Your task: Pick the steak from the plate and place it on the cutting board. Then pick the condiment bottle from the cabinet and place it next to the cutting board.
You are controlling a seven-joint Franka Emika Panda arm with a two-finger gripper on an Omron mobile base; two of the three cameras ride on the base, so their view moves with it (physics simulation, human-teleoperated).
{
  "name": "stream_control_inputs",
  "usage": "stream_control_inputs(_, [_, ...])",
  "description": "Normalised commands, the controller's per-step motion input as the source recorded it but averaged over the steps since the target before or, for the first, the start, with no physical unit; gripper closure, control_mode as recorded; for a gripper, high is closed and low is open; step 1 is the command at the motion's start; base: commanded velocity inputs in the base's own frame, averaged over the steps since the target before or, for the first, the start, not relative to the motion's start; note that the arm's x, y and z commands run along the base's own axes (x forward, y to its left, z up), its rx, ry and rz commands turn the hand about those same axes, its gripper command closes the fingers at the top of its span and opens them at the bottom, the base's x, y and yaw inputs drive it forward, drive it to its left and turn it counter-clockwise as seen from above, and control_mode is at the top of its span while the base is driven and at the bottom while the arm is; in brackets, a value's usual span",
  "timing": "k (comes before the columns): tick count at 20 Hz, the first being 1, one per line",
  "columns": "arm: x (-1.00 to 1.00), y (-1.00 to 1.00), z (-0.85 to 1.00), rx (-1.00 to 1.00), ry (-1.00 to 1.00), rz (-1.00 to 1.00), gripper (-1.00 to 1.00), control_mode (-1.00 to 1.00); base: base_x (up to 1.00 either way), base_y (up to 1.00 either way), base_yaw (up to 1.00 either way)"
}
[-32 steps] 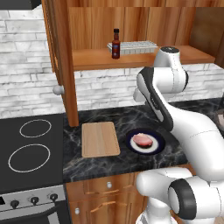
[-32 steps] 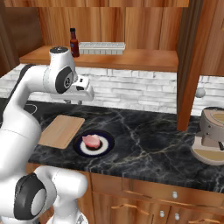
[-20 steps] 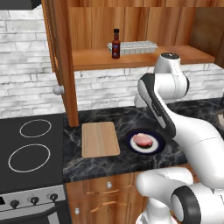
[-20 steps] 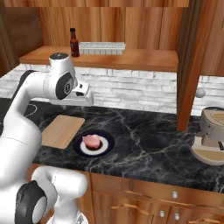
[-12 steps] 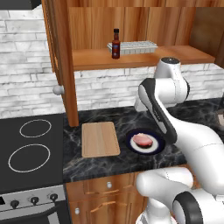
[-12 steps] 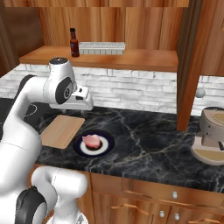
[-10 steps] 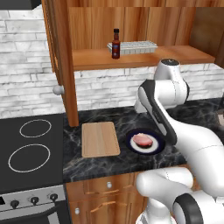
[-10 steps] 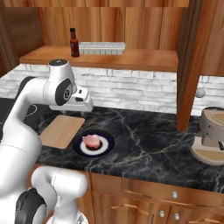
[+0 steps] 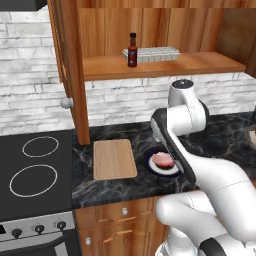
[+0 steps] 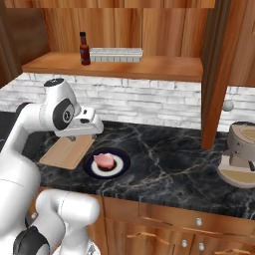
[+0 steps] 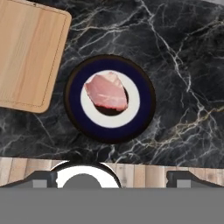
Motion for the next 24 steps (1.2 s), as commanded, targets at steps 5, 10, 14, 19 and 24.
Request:
stream_control_inputs(5, [-0.1, 0.0, -0.26, -0.12, 0.0, 0.0, -1.0, -1.0, 0.0, 0.0, 0.0])
stream_control_inputs(10, [-0.04, 0.0, -0.27, -0.1, 0.0, 0.0, -1.0, -1.0, 0.0, 0.0, 0.0])
stream_control_inputs(14, [0.0, 0.01, -0.32, -0.07, 0.0, 0.0, -1.0, -1.0, 0.0, 0.0, 0.0])
stream_control_inputs(19, [0.02, 0.0, -0.27, -0.02, 0.0, 0.0, -1.0, -1.0, 0.0, 0.0, 0.0])
stream_control_inputs(24, [0.07, 0.01, -0.23, 0.0, 0.0, 0.0, -1.0, -1.0, 0.0, 0.0, 0.0])
